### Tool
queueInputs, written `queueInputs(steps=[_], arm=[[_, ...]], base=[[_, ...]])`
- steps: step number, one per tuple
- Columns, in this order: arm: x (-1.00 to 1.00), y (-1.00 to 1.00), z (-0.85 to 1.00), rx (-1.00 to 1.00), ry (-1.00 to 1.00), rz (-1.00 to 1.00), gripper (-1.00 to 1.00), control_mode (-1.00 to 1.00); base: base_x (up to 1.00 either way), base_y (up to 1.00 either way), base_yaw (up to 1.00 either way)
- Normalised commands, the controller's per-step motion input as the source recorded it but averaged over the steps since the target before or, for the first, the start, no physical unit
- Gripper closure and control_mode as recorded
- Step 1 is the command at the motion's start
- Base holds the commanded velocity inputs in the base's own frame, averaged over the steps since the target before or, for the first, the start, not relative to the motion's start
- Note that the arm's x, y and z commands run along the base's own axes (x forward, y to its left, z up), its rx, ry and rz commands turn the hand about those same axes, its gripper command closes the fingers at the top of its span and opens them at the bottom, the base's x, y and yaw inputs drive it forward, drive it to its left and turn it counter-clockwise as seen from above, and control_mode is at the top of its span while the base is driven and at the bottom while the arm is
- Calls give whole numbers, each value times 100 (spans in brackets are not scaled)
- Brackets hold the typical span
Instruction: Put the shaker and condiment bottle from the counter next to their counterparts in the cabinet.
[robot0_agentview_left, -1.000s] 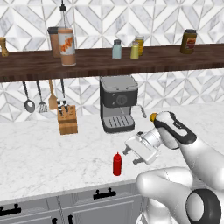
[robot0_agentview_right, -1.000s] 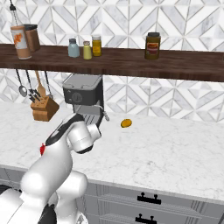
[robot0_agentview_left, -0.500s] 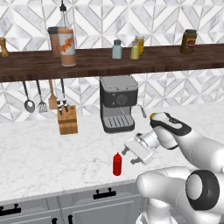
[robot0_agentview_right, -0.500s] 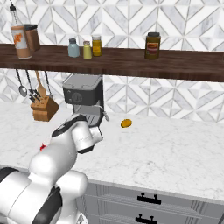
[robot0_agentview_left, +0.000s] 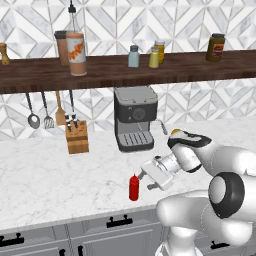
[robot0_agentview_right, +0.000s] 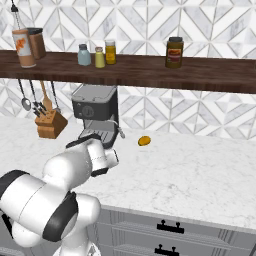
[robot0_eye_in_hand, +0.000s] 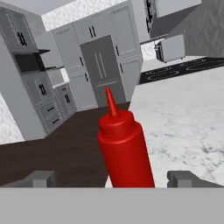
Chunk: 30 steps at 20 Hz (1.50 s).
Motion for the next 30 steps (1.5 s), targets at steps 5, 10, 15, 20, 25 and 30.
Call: queueInputs(steps=[5,10,15,20,25,30], arm=[[4,12,-28,1,0,-4,-100,-100],[2,10,-19,1,1,-3,-100,-100],[5,10,-11,2,3,-1,-100,-100],[11,13,-9,2,5,-1,-100,-100],[10,12,-7,3,7,-1,-100,-100],[7,10,-7,3,8,0,-100,-100]], base=[[0,0,0],[0,0,0],[0,0,0],[0,0,0],[0,0,0],[0,0,0]])
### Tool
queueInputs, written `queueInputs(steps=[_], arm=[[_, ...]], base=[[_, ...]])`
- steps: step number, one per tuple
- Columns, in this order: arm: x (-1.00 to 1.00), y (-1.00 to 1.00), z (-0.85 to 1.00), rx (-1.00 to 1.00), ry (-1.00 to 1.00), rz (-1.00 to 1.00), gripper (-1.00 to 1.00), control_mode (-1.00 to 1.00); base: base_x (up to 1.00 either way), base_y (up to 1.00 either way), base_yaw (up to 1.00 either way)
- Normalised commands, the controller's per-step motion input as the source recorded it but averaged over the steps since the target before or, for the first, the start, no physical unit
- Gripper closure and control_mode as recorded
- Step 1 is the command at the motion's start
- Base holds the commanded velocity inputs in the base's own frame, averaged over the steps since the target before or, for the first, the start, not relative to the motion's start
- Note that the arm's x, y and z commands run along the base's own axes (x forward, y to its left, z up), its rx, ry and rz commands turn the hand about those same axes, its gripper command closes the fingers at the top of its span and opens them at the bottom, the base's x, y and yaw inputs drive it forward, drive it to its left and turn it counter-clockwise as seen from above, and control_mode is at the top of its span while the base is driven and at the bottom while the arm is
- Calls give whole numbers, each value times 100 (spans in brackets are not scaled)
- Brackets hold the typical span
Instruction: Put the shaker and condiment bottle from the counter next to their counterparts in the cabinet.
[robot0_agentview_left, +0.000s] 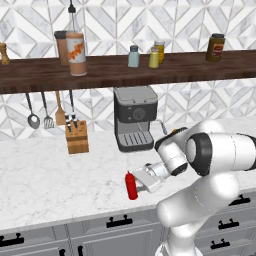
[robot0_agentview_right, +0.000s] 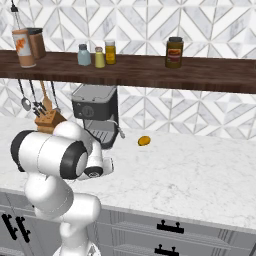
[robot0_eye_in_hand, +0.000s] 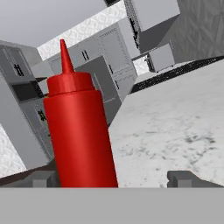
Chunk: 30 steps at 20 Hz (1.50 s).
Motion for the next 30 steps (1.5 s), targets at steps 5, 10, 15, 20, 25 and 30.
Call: queueInputs(steps=[5,10,15,20,25,30], arm=[[-3,7,-26,2,7,0,-100,-100],[-56,1,-41,3,0,5,-100,-100],[-67,69,-45,-3,0,10,100,-100],[-6,72,-13,-8,16,12,100,-100],[3,1,52,0,1,2,100,-100],[5,0,84,0,-1,-7,100,-100]], base=[[0,0,0],[0,0,0],[0,0,0],[0,0,0],[0,0,0],[0,0,0]])
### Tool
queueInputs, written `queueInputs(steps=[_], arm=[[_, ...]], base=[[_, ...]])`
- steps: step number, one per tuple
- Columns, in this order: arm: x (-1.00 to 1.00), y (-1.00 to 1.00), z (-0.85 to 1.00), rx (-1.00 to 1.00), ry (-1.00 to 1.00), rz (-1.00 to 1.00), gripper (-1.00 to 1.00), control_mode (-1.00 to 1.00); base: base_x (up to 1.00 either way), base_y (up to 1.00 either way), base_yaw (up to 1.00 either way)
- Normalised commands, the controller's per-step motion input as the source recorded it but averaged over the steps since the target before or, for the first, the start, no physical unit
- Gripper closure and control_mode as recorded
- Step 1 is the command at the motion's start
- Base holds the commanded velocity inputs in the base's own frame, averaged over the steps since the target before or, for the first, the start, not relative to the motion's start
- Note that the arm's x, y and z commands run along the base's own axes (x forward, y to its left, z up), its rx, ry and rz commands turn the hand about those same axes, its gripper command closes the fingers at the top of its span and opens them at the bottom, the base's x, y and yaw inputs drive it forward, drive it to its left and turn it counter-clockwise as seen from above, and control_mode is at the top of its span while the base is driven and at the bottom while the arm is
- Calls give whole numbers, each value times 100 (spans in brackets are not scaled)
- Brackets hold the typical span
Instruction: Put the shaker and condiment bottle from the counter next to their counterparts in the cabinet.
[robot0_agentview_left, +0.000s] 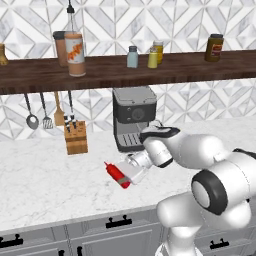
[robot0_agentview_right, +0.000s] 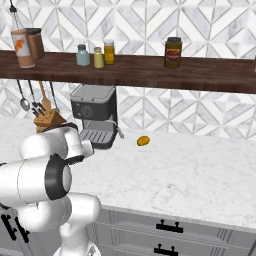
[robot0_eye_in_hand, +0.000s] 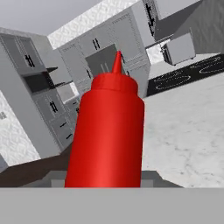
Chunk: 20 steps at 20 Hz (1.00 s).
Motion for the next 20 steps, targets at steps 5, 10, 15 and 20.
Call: queueInputs(steps=[5,10,15,20], arm=[[-31,-19,65,11,-10,-19,100,-100],[-48,-30,72,15,-9,-12,100,-100],[-43,-25,92,15,-4,-7,100,-100],[-41,-13,100,18,0,-4,100,-100]], base=[[0,0,0],[0,0,0],[0,0,0],[0,0,0]])
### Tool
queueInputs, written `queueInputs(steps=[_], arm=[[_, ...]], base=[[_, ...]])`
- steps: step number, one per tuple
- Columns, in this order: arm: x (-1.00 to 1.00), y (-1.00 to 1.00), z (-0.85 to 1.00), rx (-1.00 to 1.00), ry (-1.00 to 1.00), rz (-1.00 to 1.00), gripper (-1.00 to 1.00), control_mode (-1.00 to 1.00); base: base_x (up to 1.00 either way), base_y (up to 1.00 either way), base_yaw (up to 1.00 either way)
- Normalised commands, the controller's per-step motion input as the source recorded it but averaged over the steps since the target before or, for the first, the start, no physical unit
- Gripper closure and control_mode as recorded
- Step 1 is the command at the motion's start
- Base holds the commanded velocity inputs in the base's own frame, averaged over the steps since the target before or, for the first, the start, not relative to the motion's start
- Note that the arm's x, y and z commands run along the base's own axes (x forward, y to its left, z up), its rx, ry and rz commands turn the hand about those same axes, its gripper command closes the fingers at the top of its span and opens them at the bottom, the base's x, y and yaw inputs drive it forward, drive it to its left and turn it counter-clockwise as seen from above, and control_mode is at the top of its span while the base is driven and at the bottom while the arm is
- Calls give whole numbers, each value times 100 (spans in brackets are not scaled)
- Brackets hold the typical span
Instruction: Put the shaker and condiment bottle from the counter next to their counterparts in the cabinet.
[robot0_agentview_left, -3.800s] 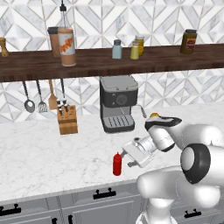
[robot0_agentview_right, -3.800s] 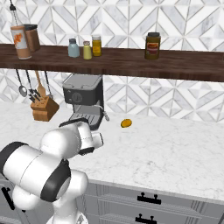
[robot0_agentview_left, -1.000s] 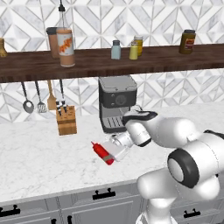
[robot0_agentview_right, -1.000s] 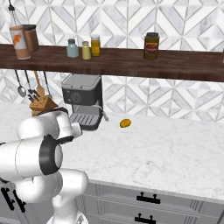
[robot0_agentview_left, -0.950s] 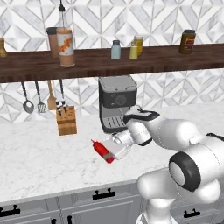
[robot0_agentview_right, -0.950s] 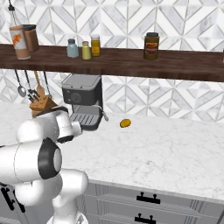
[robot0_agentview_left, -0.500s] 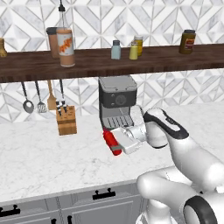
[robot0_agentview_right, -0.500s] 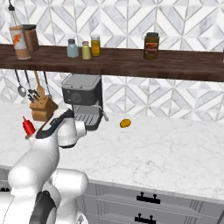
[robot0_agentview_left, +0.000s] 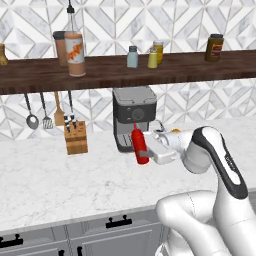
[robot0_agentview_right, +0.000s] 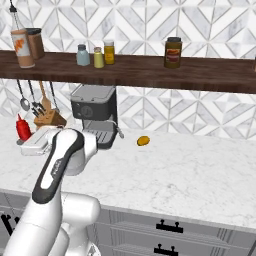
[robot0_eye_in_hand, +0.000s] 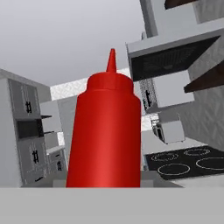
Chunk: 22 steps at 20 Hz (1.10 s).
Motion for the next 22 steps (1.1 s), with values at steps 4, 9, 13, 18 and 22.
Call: queueInputs(steps=[4,9,13,18,22], arm=[[-57,-24,82,20,-2,-2,100,-100],[-23,-6,68,4,-10,0,100,-100],[-19,0,10,0,-16,4,100,-100],[0,0,63,5,-6,-4,100,-100],[0,0,72,11,0,-2,100,-100]], base=[[0,0,0],[0,0,0],[0,0,0],[0,0,0],[0,0,0]])
